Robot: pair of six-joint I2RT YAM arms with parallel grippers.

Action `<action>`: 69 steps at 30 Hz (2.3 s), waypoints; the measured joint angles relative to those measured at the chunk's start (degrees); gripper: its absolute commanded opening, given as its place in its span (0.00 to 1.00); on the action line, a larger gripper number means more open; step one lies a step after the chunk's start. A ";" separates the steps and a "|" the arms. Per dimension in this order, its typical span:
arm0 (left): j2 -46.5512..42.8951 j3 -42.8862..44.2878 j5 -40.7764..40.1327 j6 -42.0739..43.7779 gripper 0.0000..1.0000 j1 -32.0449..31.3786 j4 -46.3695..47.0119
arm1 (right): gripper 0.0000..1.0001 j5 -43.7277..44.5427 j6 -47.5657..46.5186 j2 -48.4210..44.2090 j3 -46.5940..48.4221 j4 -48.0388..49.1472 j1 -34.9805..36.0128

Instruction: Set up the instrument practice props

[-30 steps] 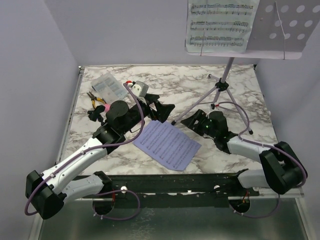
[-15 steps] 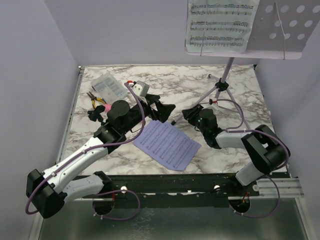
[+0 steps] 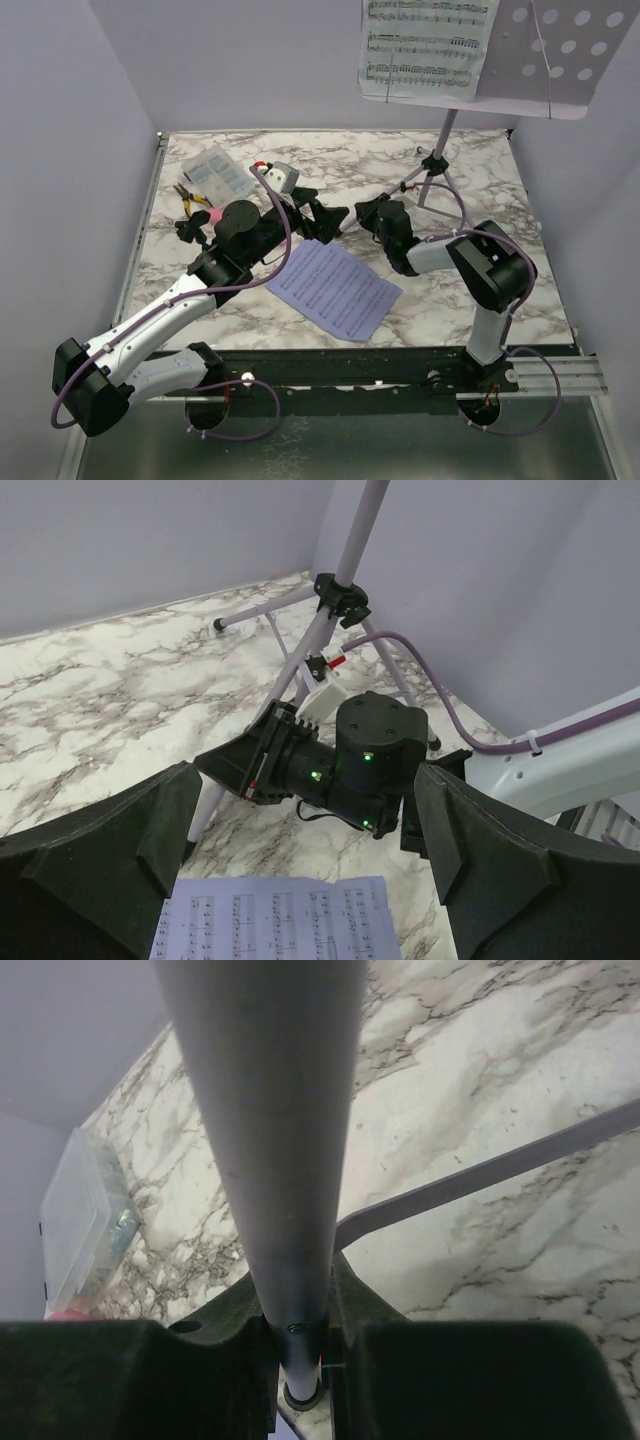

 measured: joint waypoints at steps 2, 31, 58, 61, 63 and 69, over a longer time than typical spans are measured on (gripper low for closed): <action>0.00 0.00 -0.17 0.17 0.97 0.00 0.00 | 0.14 0.50 -0.11 1.90 1.95 0.76 0.22; -0.04 0.00 -0.70 -1.99 0.99 -0.98 0.00 | 0.99 -19.04 -12.44 -19.85 -11.58 -21.70 0.98; 15.54 -17.05 -11.78 -48.87 0.99 -5.14 -0.79 | 0.78 -28.41 -11.34 -32.11 -17.18 -41.20 -2.73; 17.35 -18.03 -12.44 -51.41 0.95 -5.14 -0.79 | 0.77 -30.12 -11.52 -30.75 -16.76 -40.00 -3.61; 18.88 -18.05 -12.61 -52.85 0.91 -5.07 -0.76 | 0.77 -30.67 -11.89 -30.18 -16.33 -39.71 -4.07; 22.95 -18.08 -12.55 -56.76 0.88 -4.28 -0.79 | 0.75 -31.87 -13.94 -29.59 -13.90 -39.80 -5.66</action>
